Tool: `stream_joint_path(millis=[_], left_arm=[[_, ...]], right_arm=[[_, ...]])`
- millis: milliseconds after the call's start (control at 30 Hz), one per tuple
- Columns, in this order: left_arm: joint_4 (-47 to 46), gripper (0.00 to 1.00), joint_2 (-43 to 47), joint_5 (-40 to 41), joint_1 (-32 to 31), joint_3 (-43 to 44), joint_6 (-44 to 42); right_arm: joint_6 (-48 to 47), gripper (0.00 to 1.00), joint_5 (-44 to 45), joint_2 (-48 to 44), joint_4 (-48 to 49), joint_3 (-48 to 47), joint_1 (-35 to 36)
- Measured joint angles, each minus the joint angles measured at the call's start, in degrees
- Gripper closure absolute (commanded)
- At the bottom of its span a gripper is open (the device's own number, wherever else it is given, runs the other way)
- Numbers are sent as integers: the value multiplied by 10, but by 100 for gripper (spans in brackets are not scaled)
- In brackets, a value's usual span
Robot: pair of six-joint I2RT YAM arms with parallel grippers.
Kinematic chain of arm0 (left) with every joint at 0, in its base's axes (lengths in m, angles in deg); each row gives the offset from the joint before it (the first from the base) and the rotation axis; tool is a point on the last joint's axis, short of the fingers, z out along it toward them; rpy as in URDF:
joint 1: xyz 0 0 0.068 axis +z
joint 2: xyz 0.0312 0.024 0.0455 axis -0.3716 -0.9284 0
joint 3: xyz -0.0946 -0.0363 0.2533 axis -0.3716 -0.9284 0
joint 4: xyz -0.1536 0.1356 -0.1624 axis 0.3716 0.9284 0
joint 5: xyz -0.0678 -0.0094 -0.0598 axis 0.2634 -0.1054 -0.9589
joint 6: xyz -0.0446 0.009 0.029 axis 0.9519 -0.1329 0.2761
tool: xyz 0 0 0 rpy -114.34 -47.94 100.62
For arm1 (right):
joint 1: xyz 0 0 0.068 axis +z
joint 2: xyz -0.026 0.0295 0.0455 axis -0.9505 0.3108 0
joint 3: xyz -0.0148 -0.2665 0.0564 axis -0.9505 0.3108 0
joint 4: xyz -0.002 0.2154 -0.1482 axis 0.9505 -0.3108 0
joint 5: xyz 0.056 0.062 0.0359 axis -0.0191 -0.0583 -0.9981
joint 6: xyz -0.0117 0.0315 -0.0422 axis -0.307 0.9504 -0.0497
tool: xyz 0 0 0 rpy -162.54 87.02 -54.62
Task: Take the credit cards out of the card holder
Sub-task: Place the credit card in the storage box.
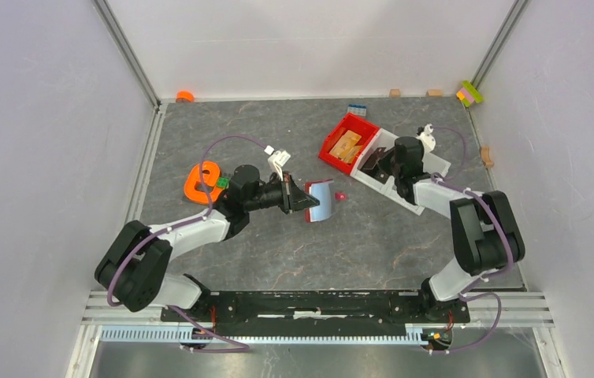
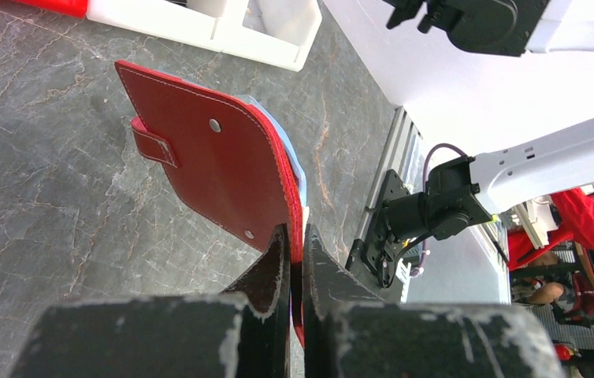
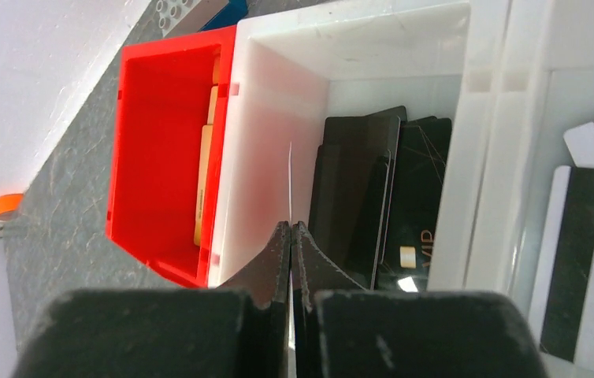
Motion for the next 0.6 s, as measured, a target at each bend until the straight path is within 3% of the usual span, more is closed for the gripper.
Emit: stream_joint_path(millis=[100,333,600], left_arm=[[0,98,-4,0,0,2,0],[0,98,-9,0,0,3,0],[7,98,-16,1,0,10,0]], right_arm=[[0,97,1,33,0,-26,-1],[-6,65,12,73,-17,-66,-12],[-82,55,-9,70,-55,-107,-17]])
